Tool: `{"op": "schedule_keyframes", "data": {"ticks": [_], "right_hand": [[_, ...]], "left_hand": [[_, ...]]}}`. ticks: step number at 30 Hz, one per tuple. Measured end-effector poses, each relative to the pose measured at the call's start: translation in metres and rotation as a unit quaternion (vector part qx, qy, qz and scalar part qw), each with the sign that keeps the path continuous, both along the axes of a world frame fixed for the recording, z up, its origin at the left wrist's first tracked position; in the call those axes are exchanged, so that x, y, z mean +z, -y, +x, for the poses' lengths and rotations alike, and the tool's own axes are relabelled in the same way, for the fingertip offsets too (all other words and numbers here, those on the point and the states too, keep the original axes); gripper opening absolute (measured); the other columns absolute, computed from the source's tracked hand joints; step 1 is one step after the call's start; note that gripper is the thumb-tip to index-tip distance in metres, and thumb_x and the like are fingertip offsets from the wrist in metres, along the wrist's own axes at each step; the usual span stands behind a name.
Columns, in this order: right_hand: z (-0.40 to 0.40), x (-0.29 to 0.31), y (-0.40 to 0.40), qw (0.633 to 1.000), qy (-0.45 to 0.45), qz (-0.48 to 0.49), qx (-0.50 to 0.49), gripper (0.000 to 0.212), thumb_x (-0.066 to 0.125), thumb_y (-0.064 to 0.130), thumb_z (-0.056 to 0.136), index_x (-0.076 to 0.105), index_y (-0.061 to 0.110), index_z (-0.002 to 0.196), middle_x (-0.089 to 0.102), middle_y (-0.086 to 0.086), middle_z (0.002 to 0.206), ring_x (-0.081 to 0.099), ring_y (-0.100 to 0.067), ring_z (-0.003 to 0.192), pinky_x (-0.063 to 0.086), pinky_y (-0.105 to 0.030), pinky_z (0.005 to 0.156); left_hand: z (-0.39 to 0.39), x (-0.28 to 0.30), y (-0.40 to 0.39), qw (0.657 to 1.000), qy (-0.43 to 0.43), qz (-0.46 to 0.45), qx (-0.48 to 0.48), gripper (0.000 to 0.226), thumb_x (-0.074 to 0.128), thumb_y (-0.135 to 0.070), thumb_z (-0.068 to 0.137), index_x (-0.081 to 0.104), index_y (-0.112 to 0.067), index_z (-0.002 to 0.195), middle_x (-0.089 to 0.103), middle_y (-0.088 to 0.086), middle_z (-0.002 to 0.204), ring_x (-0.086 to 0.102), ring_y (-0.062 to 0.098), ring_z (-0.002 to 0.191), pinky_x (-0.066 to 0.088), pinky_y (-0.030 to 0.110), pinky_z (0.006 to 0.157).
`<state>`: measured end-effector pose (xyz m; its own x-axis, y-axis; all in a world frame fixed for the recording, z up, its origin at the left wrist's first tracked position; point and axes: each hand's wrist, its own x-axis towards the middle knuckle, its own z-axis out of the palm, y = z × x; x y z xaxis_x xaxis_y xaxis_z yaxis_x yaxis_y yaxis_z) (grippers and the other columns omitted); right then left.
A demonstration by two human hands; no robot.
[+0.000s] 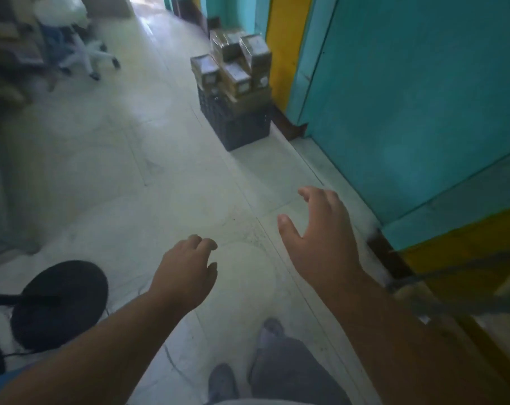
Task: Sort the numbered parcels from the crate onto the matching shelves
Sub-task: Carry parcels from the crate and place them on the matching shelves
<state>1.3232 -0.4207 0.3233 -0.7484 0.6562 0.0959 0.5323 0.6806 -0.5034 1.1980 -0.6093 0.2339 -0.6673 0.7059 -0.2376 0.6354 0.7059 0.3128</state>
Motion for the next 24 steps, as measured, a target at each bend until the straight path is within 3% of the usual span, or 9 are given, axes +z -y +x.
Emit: {"op": "schedule_keyframes", "data": {"ticks": [6,10,14,17,20,24], "right_hand": [[-0.121,0.027,-0.072,0.998,-0.014,0.018,0.061,0.055,0.059,0.045,0.094,0.047,0.02,0.141,0.05,-0.003,0.136,0.047,-0.017,0.123,0.036,-0.025,0.096],[-0.221,0.052,-0.119,0.995,-0.029,0.025,0.095,0.054,0.063,0.041,0.092,0.049,0.018,0.139,0.051,-0.005,0.134,0.048,-0.022,0.124,0.041,-0.035,0.101],[-0.325,0.072,-0.152,0.992,-0.04,0.031,0.117,0.053,0.065,0.04,0.091,0.05,0.017,0.136,0.053,-0.006,0.128,0.05,-0.023,0.115,0.043,-0.036,0.095],[-0.402,0.07,-0.175,0.992,-0.041,0.034,0.113,0.053,0.063,0.043,0.092,0.049,0.019,0.137,0.051,-0.005,0.132,0.048,-0.021,0.121,0.045,-0.037,0.098],[-0.472,0.062,-0.203,0.995,-0.037,0.034,0.086,0.052,0.063,0.044,0.092,0.05,0.019,0.137,0.052,-0.004,0.132,0.047,-0.019,0.121,0.041,-0.029,0.095],[-0.544,0.055,-0.248,0.998,-0.034,0.047,0.026,0.052,0.066,0.041,0.09,0.053,0.015,0.134,0.056,-0.007,0.127,0.052,-0.021,0.115,0.045,-0.031,0.09]], "left_hand": [[-0.11,0.015,-0.064,0.999,-0.01,0.01,0.047,0.041,0.056,-0.035,0.094,0.054,-0.022,0.132,0.056,0.003,0.129,0.055,0.027,0.114,0.047,0.037,0.093],[-0.195,0.039,-0.102,0.994,-0.014,0.026,0.109,0.042,0.056,-0.036,0.093,0.053,-0.022,0.133,0.056,0.003,0.129,0.054,0.027,0.114,0.047,0.039,0.093],[-0.273,0.05,-0.119,0.987,-0.014,0.03,0.157,0.042,0.057,-0.037,0.093,0.053,-0.023,0.132,0.057,0.001,0.129,0.055,0.025,0.115,0.048,0.039,0.094],[-0.341,0.048,-0.139,0.982,-0.009,0.042,0.183,0.041,0.058,-0.036,0.092,0.055,-0.023,0.131,0.058,0.002,0.126,0.056,0.025,0.113,0.048,0.038,0.093],[-0.419,0.041,-0.174,0.987,-0.007,0.057,0.151,0.041,0.058,-0.036,0.092,0.054,-0.024,0.132,0.058,0.001,0.127,0.055,0.024,0.114,0.048,0.038,0.095],[-0.525,0.038,-0.236,0.995,0.002,0.058,0.078,0.042,0.055,-0.038,0.095,0.05,-0.026,0.135,0.055,0.0,0.132,0.054,0.024,0.115,0.049,0.038,0.095]]}}
